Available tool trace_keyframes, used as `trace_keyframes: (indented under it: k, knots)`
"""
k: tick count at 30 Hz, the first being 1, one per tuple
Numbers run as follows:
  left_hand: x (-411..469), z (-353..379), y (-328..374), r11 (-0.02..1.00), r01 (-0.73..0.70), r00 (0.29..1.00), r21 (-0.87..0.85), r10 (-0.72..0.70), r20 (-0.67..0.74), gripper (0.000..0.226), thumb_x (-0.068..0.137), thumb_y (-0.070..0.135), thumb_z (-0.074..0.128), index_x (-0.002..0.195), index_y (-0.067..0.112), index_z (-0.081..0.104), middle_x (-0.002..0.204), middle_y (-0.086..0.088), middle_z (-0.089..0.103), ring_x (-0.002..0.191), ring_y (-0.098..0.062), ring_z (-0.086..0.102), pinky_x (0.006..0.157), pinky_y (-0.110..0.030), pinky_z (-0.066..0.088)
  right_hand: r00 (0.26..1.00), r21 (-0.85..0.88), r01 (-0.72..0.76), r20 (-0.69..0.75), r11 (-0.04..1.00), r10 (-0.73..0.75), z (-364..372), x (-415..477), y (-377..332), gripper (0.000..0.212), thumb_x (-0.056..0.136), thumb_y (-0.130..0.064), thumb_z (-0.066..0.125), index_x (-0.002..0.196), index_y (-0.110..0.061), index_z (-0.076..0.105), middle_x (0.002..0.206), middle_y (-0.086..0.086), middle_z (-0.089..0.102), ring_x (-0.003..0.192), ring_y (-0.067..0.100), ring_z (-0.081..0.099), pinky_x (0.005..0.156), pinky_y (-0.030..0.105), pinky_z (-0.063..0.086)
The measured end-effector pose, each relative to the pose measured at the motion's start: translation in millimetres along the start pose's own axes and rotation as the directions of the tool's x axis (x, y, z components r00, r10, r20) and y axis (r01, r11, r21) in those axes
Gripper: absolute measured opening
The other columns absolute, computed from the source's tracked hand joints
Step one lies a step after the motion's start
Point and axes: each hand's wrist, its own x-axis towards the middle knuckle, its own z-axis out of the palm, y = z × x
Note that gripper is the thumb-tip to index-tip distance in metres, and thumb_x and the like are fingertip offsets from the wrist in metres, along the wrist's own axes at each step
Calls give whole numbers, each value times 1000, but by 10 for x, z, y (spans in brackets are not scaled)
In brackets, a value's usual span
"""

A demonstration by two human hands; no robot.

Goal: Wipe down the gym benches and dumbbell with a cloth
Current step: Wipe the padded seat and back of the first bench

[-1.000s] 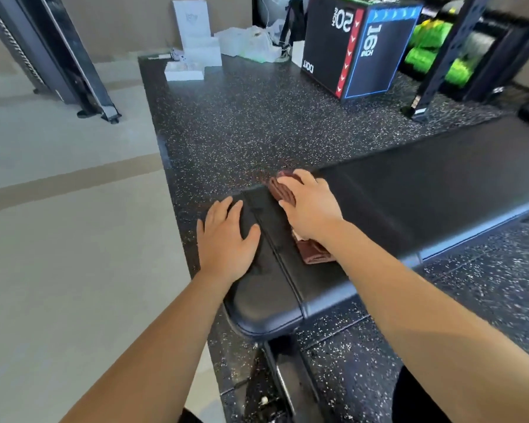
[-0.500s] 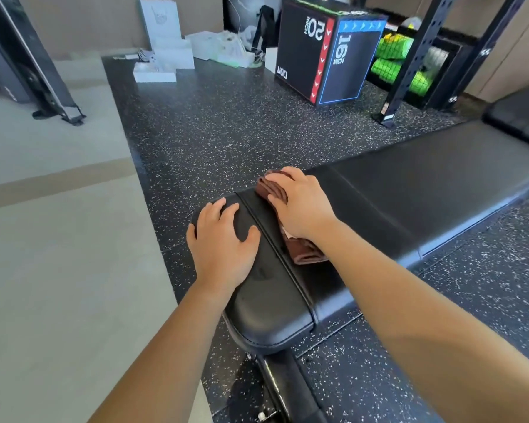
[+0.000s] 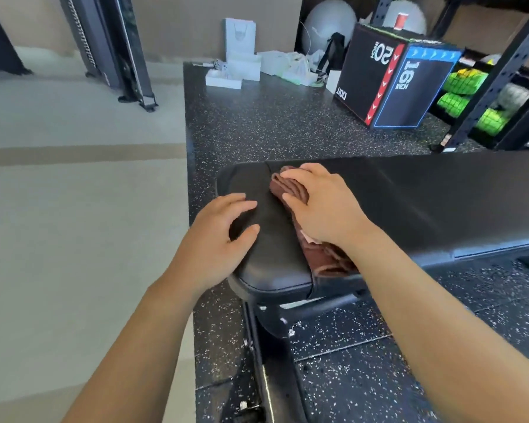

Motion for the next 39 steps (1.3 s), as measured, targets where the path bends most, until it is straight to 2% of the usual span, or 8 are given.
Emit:
trace_keyframes:
  k: [3,6,13,17,21,25,31,39]
  knots:
    - [-51,-59,75,999,40,998,31,-38,-46,46,88,37,55,133,28,47,138,12,45,125,-2,39,99,-17,28,995,5,13,98,1000,-13,117,471,-138,41,94,-32,50,134,-25,45,144,6,37,124,36,42,108,38,29]
    - [-184,-17,24,997,31,999,64,-32,20,51,91,40,50,138,25,41,148,13,33,136,-4,27,110,-22,21,988,-21,12,154,1000,-9,196,732,-254,42,96,-32,46,136,-26,41,148,7,31,127,38,36,108,40,27]
    - [-262,-21,-83,1000,6,998,14,-7,59,52,91,49,44,140,33,36,149,22,25,137,3,20,113,-24,18,990,2,140,20,990,-140,92,-16,-219,44,91,-33,55,133,-24,49,144,4,38,118,36,45,102,36,33]
    - [-311,-97,-130,999,-20,996,25,18,86,56,87,60,36,139,41,33,149,26,21,137,5,18,97,1,17,994,-2,102,34,995,-102,104,115,-254,42,92,-33,54,133,-25,49,142,3,40,119,35,45,104,35,31]
    - [-386,-169,-143,997,17,997,71,-23,79,53,90,55,39,139,37,34,150,18,27,136,1,23,106,-15,17,986,-68,97,146,993,-86,222,539,-432,41,95,-32,47,135,-27,42,146,5,34,123,36,41,107,39,28]
    - [-387,-276,-178,987,82,996,135,-87,30,48,94,42,42,138,23,40,145,5,39,131,-9,35,100,-14,21,988,-55,62,142,997,-53,198,447,-538,43,95,-33,48,137,-28,41,147,6,32,120,39,41,103,41,31]
    - [-325,-355,-153,977,147,989,155,-141,-45,40,95,33,42,132,19,48,141,-1,45,130,-15,38,103,-21,22,998,45,52,-50,998,-49,86,-501,-673,42,91,-32,53,132,-31,47,142,-1,39,110,32,44,90,43,45]
    - [-74,103,464,983,-38,998,180,47,-42,36,93,33,45,127,23,53,139,4,46,131,-16,38,109,-33,29,936,5,7,-352,1000,-5,46,-1259,-26,45,89,-18,54,133,-26,46,139,2,43,111,29,44,95,43,45]
